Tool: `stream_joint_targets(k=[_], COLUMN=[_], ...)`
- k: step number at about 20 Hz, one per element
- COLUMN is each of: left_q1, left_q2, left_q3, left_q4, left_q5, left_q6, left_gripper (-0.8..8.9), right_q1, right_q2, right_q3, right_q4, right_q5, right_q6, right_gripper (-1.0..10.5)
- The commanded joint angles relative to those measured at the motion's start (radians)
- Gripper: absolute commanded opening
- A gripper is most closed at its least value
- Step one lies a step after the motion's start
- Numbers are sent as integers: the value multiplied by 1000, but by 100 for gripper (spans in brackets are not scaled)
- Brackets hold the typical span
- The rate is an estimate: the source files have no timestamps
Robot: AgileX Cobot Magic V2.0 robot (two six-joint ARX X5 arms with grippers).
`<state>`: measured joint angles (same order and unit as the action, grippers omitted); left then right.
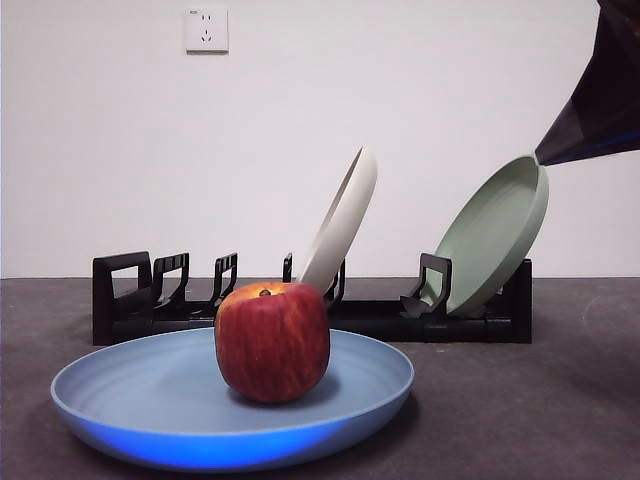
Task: Take the blue plate from the plate rack,put the plate on the table,take the apple from the table,put the apple in the plate
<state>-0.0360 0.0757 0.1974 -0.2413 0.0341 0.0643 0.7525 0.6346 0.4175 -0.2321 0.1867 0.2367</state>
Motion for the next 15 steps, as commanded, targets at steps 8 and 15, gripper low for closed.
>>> stream_joint_targets(k=[8, 15], left_q1=[50, 50], left_q2=[-50, -72], left_q3=[-194, -194], left_q4=[59, 68], left_q5=[76, 73], left_q6=[18, 13], left_gripper=[-3, -3], right_q1=[0, 0], right_q2=[-1, -1], right_q3=[-5, -5], right_q4=[6, 6], right_q5=[3, 3], right_q6=[9, 9], right_gripper=[0, 0])
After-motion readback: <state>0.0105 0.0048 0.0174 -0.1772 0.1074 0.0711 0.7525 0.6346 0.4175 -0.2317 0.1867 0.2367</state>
